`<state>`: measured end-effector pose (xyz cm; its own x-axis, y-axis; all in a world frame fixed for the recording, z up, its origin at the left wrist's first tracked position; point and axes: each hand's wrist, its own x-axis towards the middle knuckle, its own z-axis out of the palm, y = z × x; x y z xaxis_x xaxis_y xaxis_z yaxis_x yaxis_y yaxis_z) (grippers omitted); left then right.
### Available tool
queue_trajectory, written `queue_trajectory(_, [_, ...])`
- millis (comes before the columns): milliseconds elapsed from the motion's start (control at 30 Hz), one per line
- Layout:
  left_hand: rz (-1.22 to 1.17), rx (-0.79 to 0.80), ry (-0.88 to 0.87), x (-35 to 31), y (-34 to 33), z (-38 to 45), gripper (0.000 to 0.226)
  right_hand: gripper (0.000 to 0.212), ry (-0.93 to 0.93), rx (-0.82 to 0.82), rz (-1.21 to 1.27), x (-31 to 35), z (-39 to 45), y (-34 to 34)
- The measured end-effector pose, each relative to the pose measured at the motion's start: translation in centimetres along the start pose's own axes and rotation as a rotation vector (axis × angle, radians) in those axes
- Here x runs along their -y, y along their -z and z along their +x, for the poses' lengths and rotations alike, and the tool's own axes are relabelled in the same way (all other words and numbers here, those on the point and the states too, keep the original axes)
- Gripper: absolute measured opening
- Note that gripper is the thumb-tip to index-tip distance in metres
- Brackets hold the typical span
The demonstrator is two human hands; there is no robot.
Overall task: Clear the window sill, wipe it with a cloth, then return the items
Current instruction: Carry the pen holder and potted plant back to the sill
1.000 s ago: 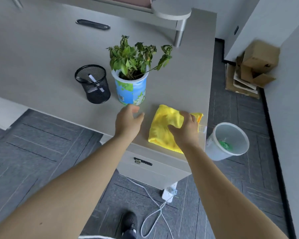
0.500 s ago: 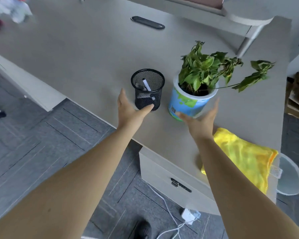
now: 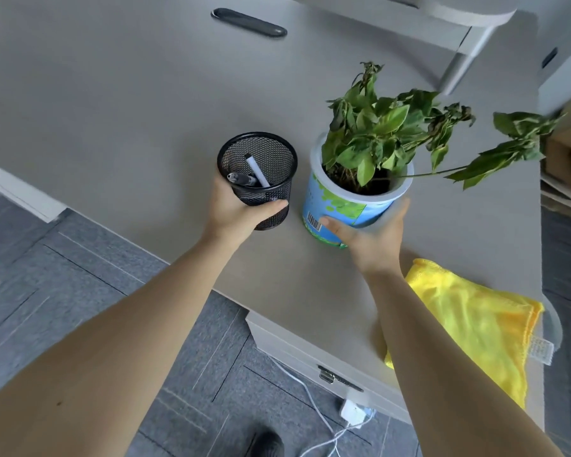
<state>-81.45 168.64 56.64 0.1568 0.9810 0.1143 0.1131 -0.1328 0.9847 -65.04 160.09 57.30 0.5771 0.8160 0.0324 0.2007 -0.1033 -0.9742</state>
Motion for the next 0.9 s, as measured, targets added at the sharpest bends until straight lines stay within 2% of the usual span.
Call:
queue_trajectory(133, [0.03, -0.038, -0.035, -0.4, -0.2, -0.5, 0.036, 0.087, 0.012, -0.035, 0.016, 0.0, -0.2, -0.6])
queue_trajectory(300, [0.057, -0.075, -0.031, -1.7, 0.2, -1.4, 0.058, 0.092, 0.033, -0.107, 0.081, 1.0, -1.0, 0.1])
queue_trajectory(400, [0.083, -0.058, -0.052, -3.6, -0.3, -2.8, 0.049, 0.094, 0.065, -0.137, 0.098, 2.2, -2.2, 1.9])
queue_trajectory(500, [0.102, -0.005, -0.082, -6.1, -1.6, -5.1, 0.043, 0.087, 0.086, -0.164, 0.119, 3.6, -4.4, 5.0])
queue_trajectory(667, [0.088, 0.104, -0.099, -9.9, -5.5, -10.3, 0.074, 0.088, 0.127, -0.262, 0.088, 4.8, -9.6, 12.3])
queue_trajectory(733, [0.074, 0.15, -0.106, -11.1, -7.3, -13.3, 0.08, 0.089, 0.144, -0.317, 0.059, 4.8, -12.4, 15.7])
queue_trajectory(900, [0.043, 0.302, -0.138, -13.7, -11.2, -23.1, 0.071, 0.088, 0.127, -0.428, 0.057, 4.6, -21.0, 23.7])
